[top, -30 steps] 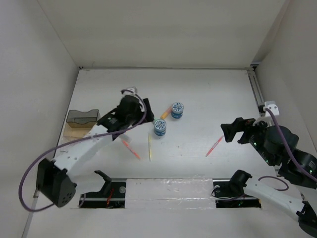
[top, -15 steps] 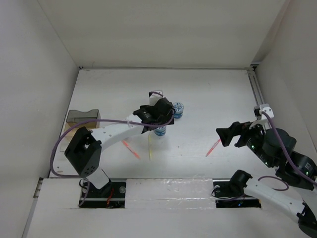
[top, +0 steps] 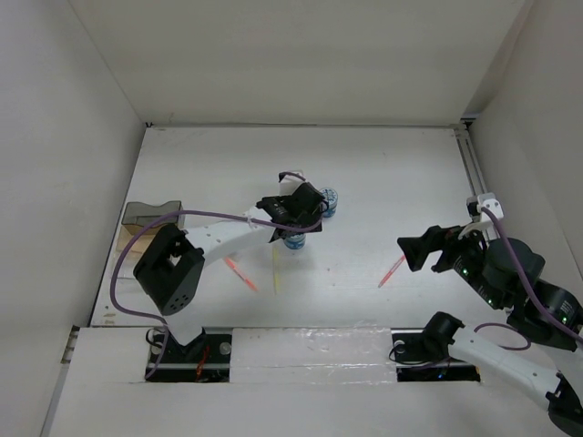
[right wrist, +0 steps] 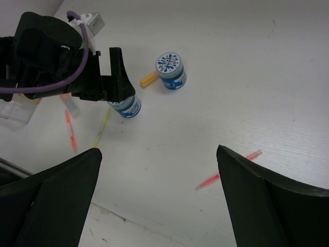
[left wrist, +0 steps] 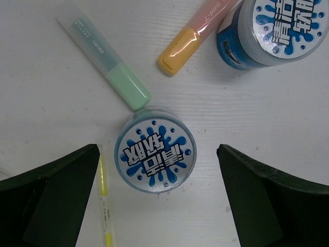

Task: Sort the stationery into containers
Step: Grab a piece of stationery with the left arm

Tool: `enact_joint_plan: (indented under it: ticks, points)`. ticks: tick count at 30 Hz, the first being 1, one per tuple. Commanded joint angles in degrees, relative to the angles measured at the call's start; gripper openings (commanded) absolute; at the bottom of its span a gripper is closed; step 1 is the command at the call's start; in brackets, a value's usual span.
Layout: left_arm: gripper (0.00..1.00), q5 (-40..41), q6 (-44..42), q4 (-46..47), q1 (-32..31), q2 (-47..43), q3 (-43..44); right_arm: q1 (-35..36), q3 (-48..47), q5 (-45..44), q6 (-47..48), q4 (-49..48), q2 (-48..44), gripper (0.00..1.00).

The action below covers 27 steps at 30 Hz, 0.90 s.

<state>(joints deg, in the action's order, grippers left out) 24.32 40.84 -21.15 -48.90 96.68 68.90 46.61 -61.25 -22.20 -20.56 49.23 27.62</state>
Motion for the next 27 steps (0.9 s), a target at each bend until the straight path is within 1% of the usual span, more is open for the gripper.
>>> enact_joint_plan:
  ticks: [1, 2, 8, 9, 12, 16, 21, 23, 26, 27]
  points:
    - [0.99, 1.08, 0.91, -0.65, 0.04, 0.78, 0.79, 0.59, -0.09, 0.31, -0.27, -2.47, -0.55, 1.00]
    - [0.96, 0.56, 0.91, -0.13, 0.04, 0.79, 0.79, 0.59, -0.09, 0.31, -0.27, -2.47, -0.55, 1.00]
    - [0.92, 0.56, 1.44, -0.12, 0.04, 2.46, 0.27, 0.59, -0.09, 0.31, -0.27, -2.47, -0.55, 1.00]
    - [0.90, 0.04, 1.44, 0.49, 0.04, 2.46, 0.27, 0.59, -0.09, 0.31, -0.27, -1.95, -0.55, 1.00]
    - [0.79, 0.03, 1.96, 0.49, 0.04, 2.46, 0.27, 0.59, -0.09, 0.31, -0.27, -1.95, -0.55, 1.00]
    - [0.71, 0.03, 2.49, -0.21, 0.04, 2.46, 0.27, 0.59, -0.09, 0.31, -0.80, -1.95, -0.55, 1.00]
    - [0.71, 0.56, 3.02, -0.74, 0.04, 2.46, -0.26, 0.59, -0.09, 0.31, -0.80, -1.95, -0.55, 1.00]
    - [0.68, 0.56, 3.02, -0.74, 0.04, 2.46, -1.05, 0.59, 0.43, 0.31, -0.80, -1.95, -0.55, 1.00]
    - [0.60, 0.03, 3.54, -0.74, 0.04, 2.46, -1.67, 0.59, 0.43, 0.31, -0.80, -1.95, -0.55, 1.00]
    - [0.59, 0.03, 3.55, -0.74, 0.04, 2.46, -2.19, 0.59, 0.43, 0.31, -0.80, -1.95, -0.55, 1.00]
